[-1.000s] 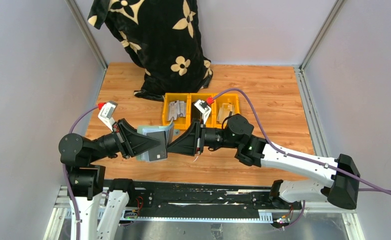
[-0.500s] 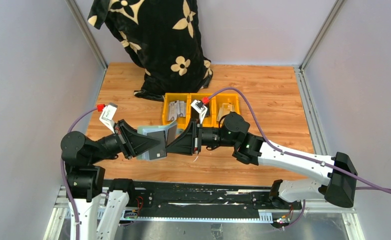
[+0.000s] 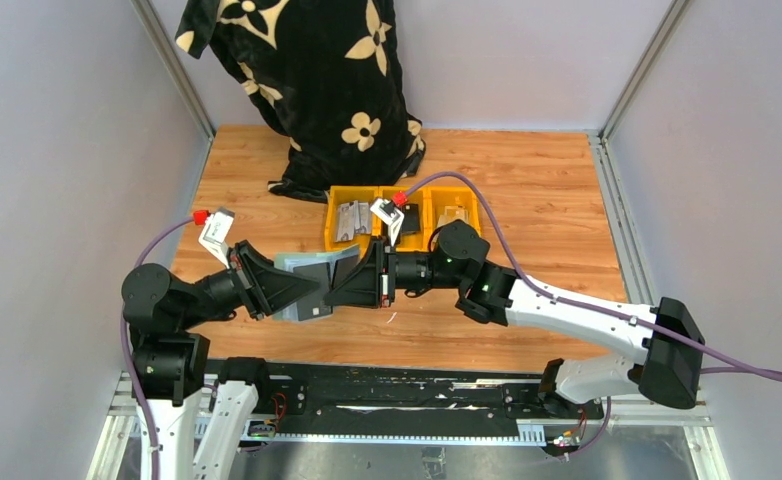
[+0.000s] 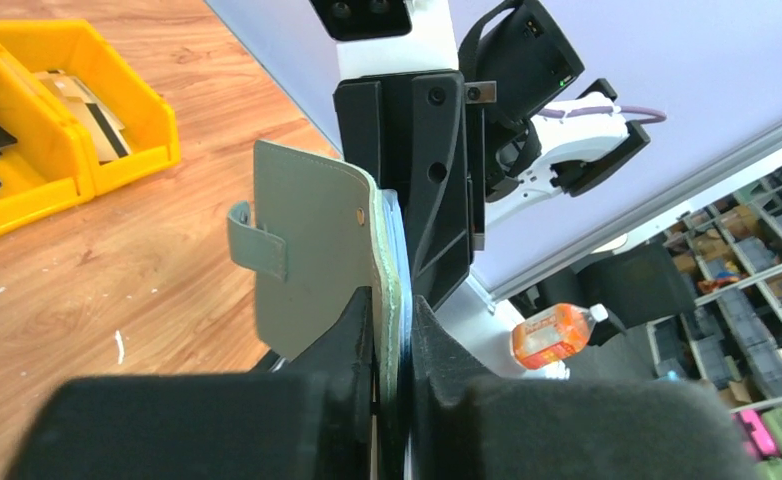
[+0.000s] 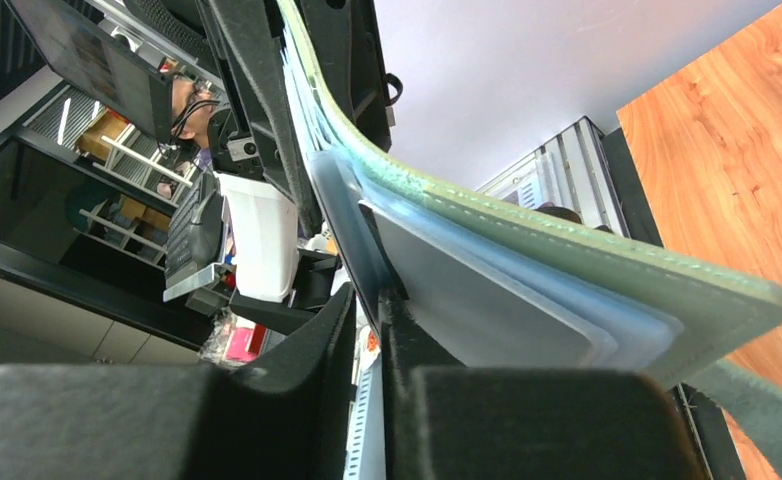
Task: Take the credit cards out of the card holder
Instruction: Remove the credit card from the card holder.
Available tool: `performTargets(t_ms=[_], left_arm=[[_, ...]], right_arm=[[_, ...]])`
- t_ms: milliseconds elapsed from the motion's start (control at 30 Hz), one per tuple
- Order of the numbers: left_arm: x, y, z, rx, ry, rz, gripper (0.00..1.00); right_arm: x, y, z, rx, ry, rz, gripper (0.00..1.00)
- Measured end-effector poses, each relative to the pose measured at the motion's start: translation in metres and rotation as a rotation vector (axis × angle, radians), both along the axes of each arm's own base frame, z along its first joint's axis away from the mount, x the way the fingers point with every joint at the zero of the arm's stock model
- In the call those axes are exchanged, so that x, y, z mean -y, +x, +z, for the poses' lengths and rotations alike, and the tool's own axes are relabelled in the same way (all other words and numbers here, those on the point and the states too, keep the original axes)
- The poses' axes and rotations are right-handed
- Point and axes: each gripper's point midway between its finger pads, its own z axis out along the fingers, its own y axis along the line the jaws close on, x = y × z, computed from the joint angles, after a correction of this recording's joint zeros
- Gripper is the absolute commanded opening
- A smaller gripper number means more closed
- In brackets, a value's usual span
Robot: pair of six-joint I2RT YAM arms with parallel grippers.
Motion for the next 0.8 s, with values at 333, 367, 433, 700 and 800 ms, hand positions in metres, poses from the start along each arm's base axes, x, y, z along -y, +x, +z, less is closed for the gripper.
performTargets(t_ms=[333, 367, 433, 700, 800], left_arm=[[0.001, -0.003, -0.006, -0.043, -0.009, -0.023, 0.35], [0.002, -0.004, -0.006, -0.051, -0.013, -0.029, 0.34], [0.003, -0.007, -0.005, -0.065, -0.022, -0.047, 0.33], [0.005, -0.015, -0.001, -0.087, -0.039, -0.087, 0.25], [0.005, -0.016, -0.001, -0.09, -0.041, -0.093, 0.25]], right_arm=[[0.005, -0.002, -0.006, -0.004, -0.012, -0.008, 0.0], [0.006, -0.002, -0.006, -0.004, -0.011, -0.009, 0.0], [0.01, -0.002, -0.005, -0.002, -0.006, -0.016, 0.0], [0.026, 0.001, -0.001, -0.008, 0.038, -0.063, 0.0], [0.032, 0.004, 0.003, -0.013, 0.06, -0.087, 0.0]])
